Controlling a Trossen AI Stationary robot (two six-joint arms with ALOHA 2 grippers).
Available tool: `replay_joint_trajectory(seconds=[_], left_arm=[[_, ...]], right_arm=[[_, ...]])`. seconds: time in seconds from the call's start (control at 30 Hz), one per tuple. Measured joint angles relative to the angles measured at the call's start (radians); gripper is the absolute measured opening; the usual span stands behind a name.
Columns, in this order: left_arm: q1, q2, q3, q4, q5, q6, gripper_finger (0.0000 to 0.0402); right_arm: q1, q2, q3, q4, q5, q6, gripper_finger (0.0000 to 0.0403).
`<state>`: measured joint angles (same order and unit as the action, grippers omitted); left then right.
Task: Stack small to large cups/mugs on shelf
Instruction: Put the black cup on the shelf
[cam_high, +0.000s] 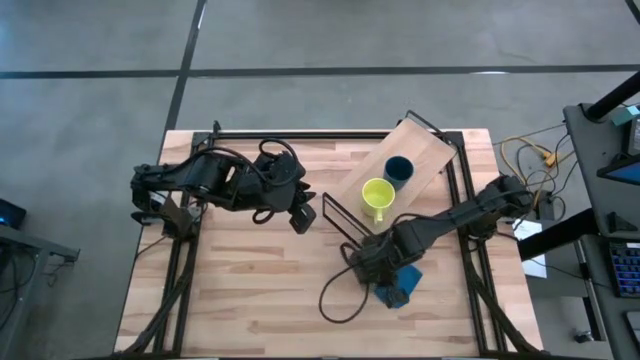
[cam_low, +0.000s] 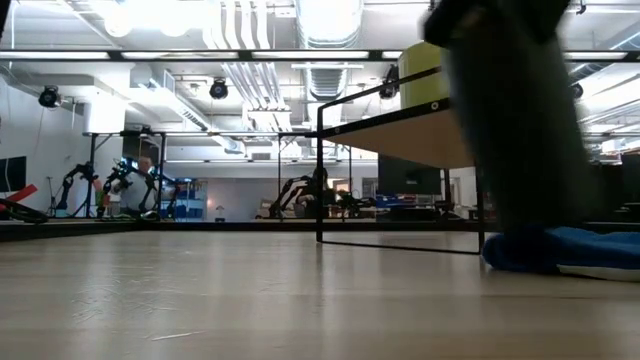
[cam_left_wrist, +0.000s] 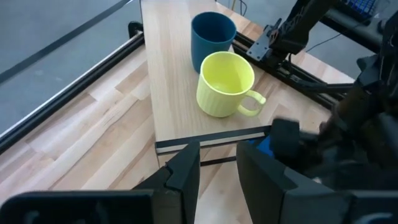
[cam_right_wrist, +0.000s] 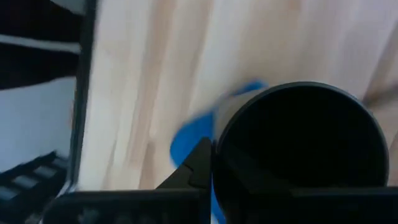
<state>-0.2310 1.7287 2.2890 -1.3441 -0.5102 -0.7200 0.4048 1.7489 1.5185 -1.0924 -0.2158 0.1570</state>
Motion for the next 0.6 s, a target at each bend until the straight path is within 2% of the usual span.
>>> replay_joint_trajectory(seconds=[0.27,0.33,0.43,0.6], left_arm=[[0.0,0.0,0.0,0.008,0.002,-0.026,0.0091],[0.0,0.0,0.0,0.008,0.003,-0.031,0.0091],[0.0,0.0,0.0,0.008,0.004,-0.032,0.0091],[-0.001,0.0,0.0,0.002,0.007,-0.026,0.0091]], right_arm=[[0.054,-0.006,0.0,-0.311,-0.043,0.247,0.0009],[0.06,-0.013,0.0,-0.364,-0.026,0.282,0.0009],[0.075,-0.045,-0.001,-0.42,0.053,0.331,0.0009],[0.078,-0.169,-0.002,-0.43,0.084,0.468,0.0009]])
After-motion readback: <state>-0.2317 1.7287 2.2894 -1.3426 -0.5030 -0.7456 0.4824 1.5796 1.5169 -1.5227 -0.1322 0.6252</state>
